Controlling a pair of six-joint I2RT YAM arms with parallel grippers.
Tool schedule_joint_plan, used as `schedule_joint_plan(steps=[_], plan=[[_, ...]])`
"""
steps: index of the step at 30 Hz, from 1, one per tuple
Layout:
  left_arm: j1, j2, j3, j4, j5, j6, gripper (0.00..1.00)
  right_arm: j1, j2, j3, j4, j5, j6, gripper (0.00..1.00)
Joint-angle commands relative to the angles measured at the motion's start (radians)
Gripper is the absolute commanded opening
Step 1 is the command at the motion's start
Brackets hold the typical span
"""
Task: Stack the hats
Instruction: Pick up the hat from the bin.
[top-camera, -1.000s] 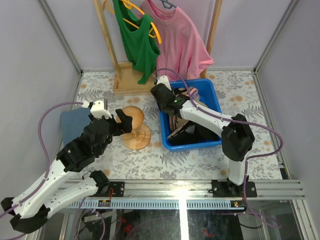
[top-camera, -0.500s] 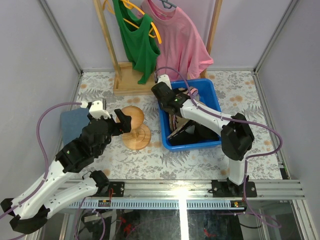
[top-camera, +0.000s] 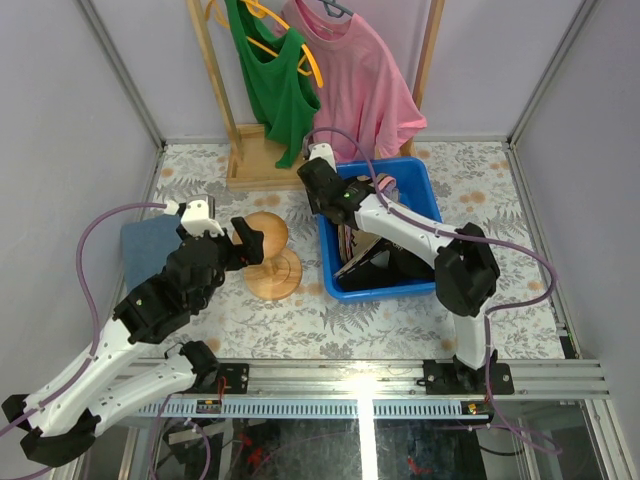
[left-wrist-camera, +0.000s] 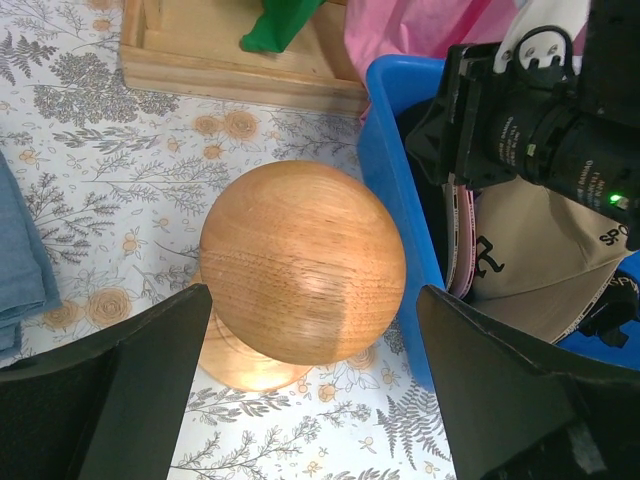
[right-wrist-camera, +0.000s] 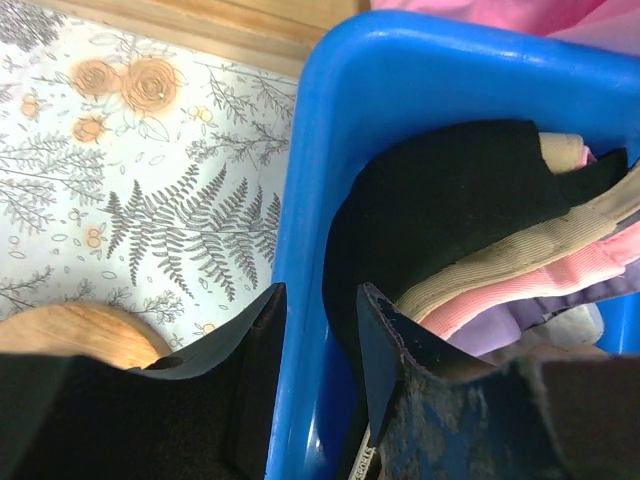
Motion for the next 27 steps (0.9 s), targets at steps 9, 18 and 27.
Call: schedule_joint_plan(steps=[9, 18, 27], plan=[[-0.004, -0.006, 0.007, 0.057, -0.031, 0.033, 0.83, -0.035, 0.002, -0.021, 0.006, 0.077, 0.047, 0.42], [-0.004, -0.010, -0.001, 0.058, -0.028, 0.027, 0.83, -0.034, -0.021, -0.033, -0.003, 0.103, 0.053, 0.43], [-0.003, -0.017, -0.002, 0.055, -0.024, 0.023, 0.83, -0.034, -0.066, -0.092, 0.005, 0.122, 0.070, 0.43]])
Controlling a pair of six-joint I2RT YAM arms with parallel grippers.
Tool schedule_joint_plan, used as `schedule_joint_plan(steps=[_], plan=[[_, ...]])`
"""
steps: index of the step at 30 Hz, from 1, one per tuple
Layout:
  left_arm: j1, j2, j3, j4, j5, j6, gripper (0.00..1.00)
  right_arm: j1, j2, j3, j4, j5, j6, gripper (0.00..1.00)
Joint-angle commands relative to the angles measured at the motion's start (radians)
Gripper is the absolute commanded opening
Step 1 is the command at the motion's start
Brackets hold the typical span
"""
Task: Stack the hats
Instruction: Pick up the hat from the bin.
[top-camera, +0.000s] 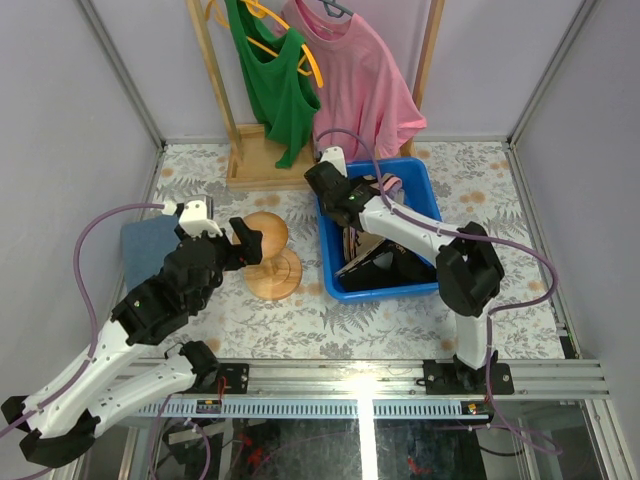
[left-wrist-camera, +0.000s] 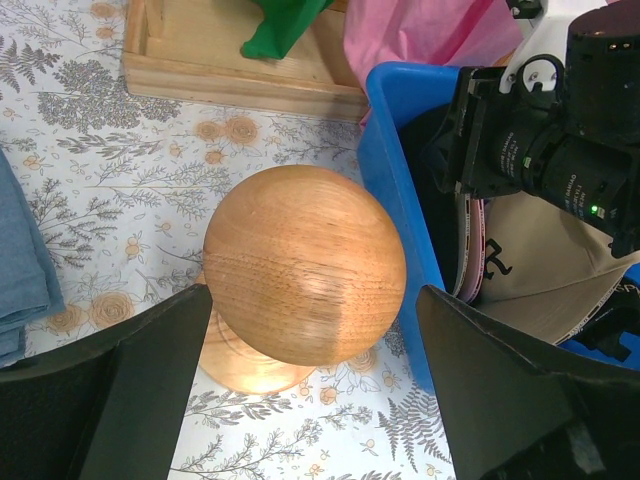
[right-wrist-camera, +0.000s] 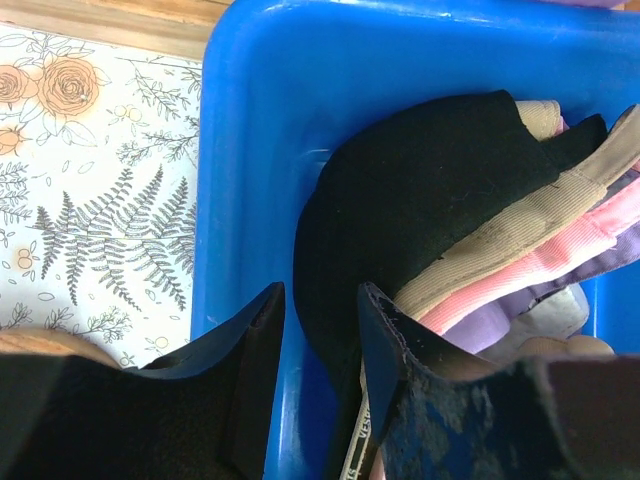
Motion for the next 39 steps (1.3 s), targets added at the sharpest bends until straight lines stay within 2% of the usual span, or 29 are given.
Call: schedule_joint_plan(steps=[1, 14, 36, 38, 39], plan=[[-0.003, -0.008, -0.003, 0.051, -0.019, 0.009, 0.83, -0.008, -0.069, -0.027, -0.013, 0.061, 0.024, 0.43], [-0.003, -0.021, -0.008, 0.048, -0.015, 0.004, 0.83, -0.010, -0.062, -0.042, -0.046, 0.095, 0.046, 0.44], [-0.003, -0.040, -0.011, 0.045, -0.021, 0.019, 0.83, -0.061, 0.086, 0.006, -0.152, 0.125, 0.120, 0.45], [-0.003, -0.043, -0.011, 0.043, -0.022, 0.019, 0.82, -0.066, 0.096, 0.007, -0.153, 0.115, 0.123, 0.43], [-0.003, -0.045, -0.013, 0.042, -0.023, 0.019, 0.83, -0.068, 0.103, 0.007, -0.150, 0.109, 0.119, 0.36]])
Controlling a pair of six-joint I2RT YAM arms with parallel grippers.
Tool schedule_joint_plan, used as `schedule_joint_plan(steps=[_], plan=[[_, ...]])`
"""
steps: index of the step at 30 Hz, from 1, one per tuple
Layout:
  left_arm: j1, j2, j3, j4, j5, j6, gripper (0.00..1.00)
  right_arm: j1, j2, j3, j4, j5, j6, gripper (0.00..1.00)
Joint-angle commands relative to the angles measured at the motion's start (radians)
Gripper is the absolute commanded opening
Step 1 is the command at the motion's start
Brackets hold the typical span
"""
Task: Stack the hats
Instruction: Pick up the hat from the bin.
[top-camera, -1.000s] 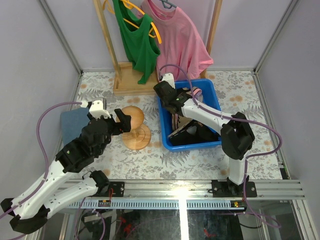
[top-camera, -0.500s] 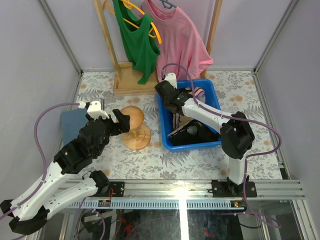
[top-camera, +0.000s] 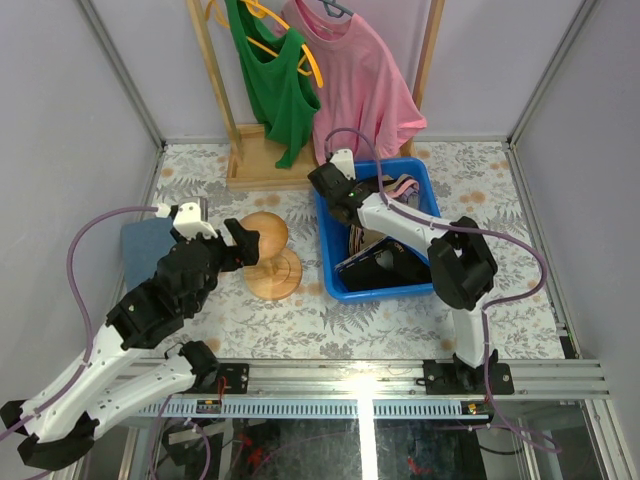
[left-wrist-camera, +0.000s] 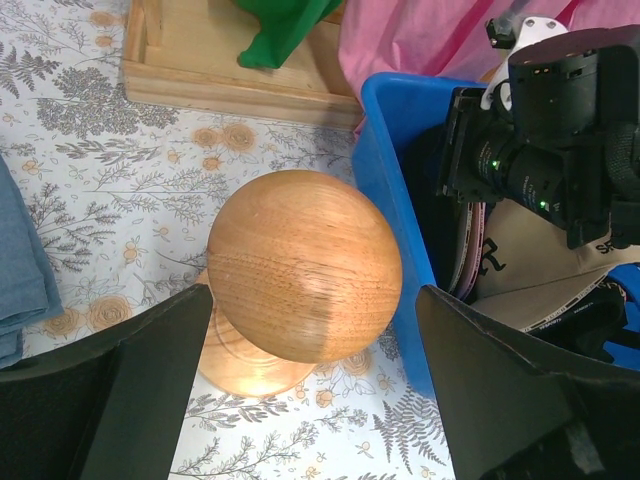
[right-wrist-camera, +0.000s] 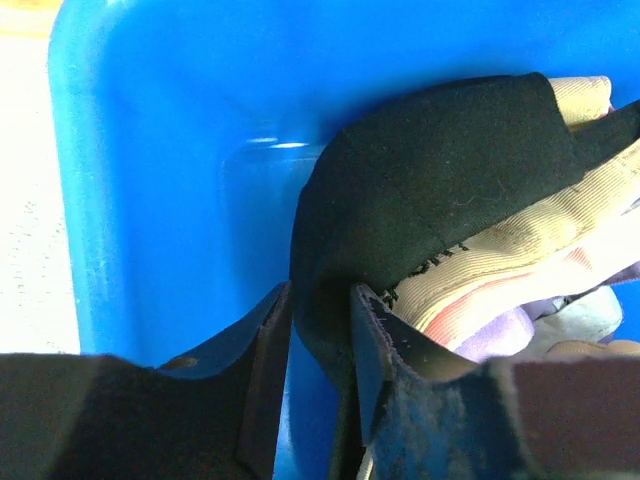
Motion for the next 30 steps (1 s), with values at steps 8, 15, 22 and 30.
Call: schedule_joint_plan(steps=[8, 15, 22, 30], plan=[[-0.003, -0.016, -0.006, 0.030, -0.038, 0.019, 0.82, -0.033, 0.060, 0.060, -0.088, -0.023, -0.012, 0.00], [-0.004, -0.004, 0.010, 0.025, -0.049, 0.022, 0.82, -0.033, -0.168, -0.083, 0.209, -0.269, -0.068, 0.00], [-0.004, 0.015, 0.026, 0.037, -0.036, 0.021, 0.81, -0.033, -0.341, -0.240, 0.442, -0.452, -0.027, 0.00], [-0.003, 0.019, 0.019, 0.073, 0.007, 0.040, 0.81, -0.062, -0.477, -0.407, 0.660, -0.567, 0.077, 0.00]])
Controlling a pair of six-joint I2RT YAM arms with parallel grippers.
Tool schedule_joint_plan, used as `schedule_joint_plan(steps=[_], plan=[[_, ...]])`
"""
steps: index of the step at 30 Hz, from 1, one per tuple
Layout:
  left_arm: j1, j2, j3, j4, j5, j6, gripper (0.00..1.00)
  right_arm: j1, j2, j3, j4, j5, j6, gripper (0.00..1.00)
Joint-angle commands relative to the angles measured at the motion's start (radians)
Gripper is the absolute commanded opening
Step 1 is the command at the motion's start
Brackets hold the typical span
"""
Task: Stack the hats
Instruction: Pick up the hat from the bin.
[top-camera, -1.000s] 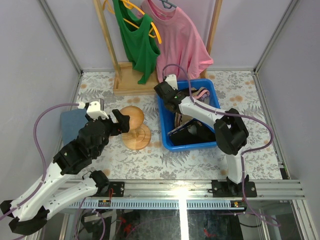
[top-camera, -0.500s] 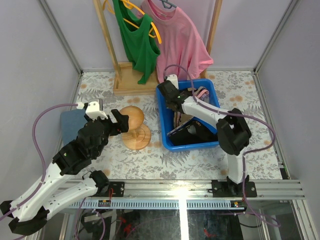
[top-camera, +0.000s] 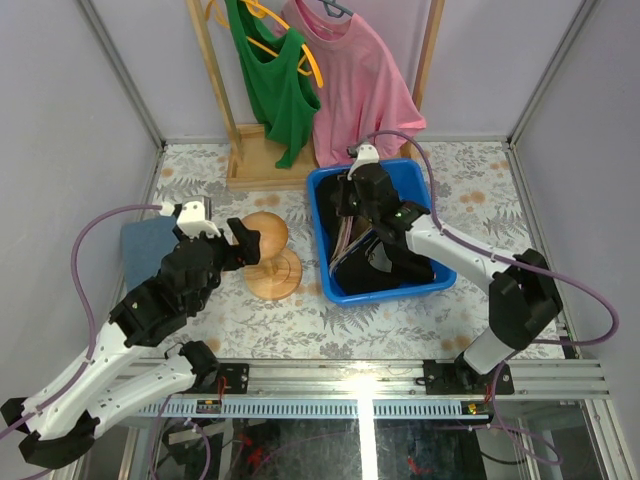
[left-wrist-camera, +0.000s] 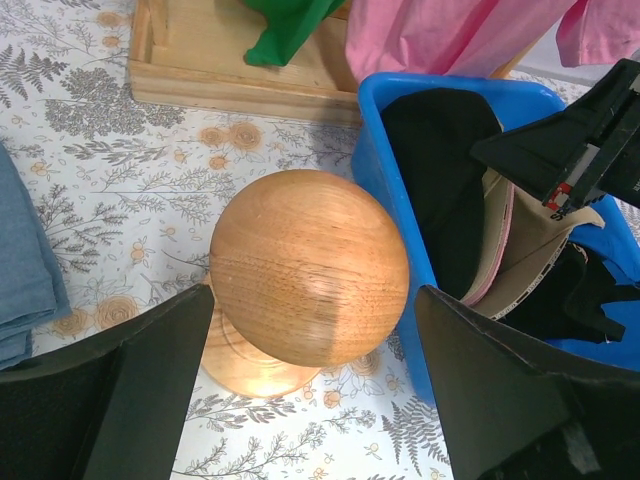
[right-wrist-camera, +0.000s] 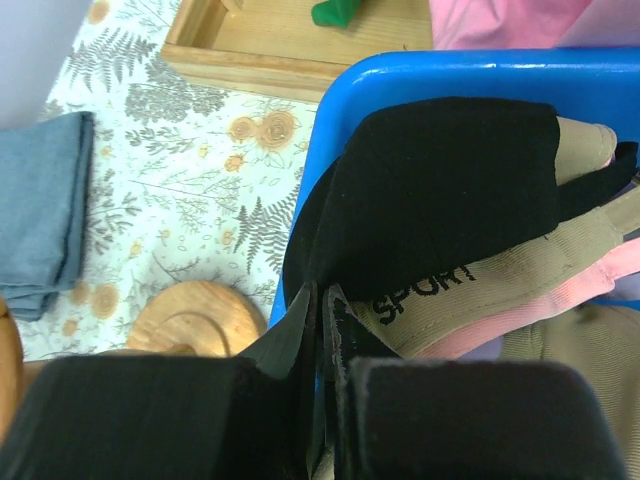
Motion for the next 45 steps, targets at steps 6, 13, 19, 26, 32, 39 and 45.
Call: schedule_joint_plan(steps=[6, 13, 19, 26, 32, 39, 45], plan=[[-0.003, 0.019, 0.017, 0.085, 0.061, 0.044, 0.83, -0.072, -0.158, -0.160, 0.436, -0.207, 0.198, 0.00], [-0.004, 0.033, 0.015, 0.093, 0.098, 0.057, 0.89, -0.140, -0.210, -0.273, 0.671, -0.318, 0.329, 0.00], [-0.003, 0.050, 0.019, 0.103, 0.117, 0.063, 0.96, -0.174, -0.216, -0.305, 0.830, -0.375, 0.424, 0.00], [-0.003, 0.088, 0.032, 0.123, 0.152, 0.064, 1.00, -0.222, -0.202, -0.324, 0.990, -0.421, 0.551, 0.00], [-0.004, 0.110, 0.041, 0.141, 0.168, 0.062, 1.00, -0.260, -0.159, -0.325, 1.129, -0.450, 0.646, 0.00], [-0.003, 0.122, 0.046, 0.156, 0.180, 0.063, 1.00, -0.280, -0.101, -0.295, 1.234, -0.468, 0.700, 0.00], [-0.004, 0.127, 0.051, 0.163, 0.170, 0.065, 1.00, -0.284, -0.082, -0.240, 1.255, -0.483, 0.694, 0.00]])
